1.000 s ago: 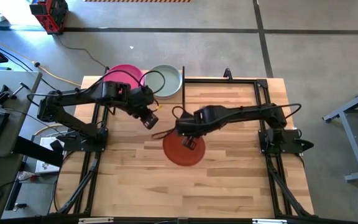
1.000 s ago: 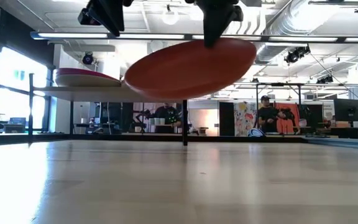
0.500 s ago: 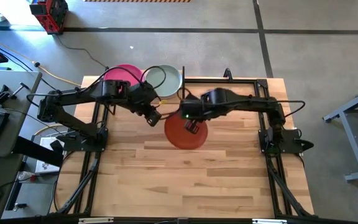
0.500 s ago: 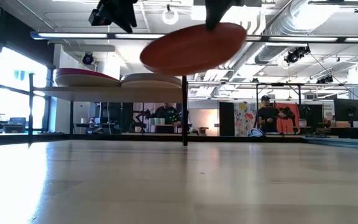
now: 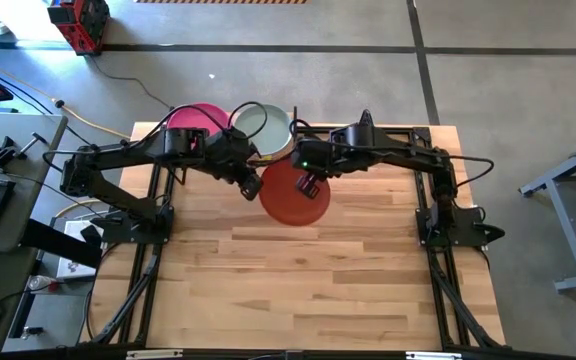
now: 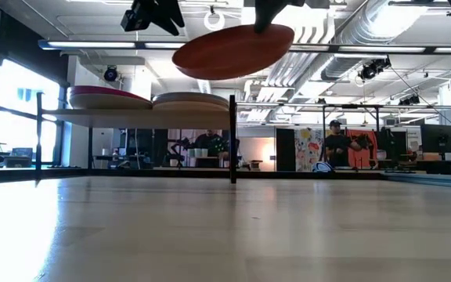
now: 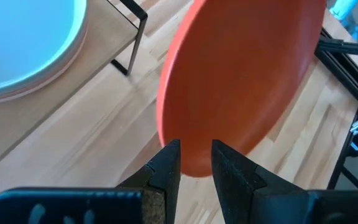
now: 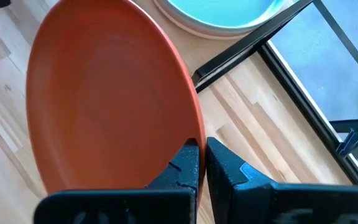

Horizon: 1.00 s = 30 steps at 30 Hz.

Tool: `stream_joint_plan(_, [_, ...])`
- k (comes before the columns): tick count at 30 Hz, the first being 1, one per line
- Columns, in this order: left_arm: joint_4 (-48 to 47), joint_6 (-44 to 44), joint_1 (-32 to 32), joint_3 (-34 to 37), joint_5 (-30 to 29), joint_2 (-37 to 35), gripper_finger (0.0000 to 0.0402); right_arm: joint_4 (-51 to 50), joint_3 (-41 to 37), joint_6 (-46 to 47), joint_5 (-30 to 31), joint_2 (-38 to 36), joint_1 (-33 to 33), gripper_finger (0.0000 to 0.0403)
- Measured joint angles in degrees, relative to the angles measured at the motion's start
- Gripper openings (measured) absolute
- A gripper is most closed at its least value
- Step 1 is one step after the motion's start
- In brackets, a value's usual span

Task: Place and stack plates onto a shelf
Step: Stack the orange plate on top of the pink plate on the shelf

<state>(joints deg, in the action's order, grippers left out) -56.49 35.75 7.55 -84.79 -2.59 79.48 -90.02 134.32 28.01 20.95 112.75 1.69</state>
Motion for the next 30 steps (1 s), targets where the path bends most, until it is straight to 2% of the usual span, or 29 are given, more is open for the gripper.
stream_joint_plan(9, [0.28,0.02,0.77,0.0,-1.35,0.0,0.0078,0.0,0.0,-1.07,-0.69,0.0,-0.09,0.0])
stream_joint_plan(15, [0.3,0.02,1.6,0.0,0.42,0.0,0.0078,0.6,0.0,-1.36,-0.81,0.0,-0.09,0.0])
stream_joint_plan(30, [0.93,-1.45,1.87,0.0,0.48,0.0,0.0078,5.44,0.0,-1.5,-0.79,-2.59,-0.09,0.0])
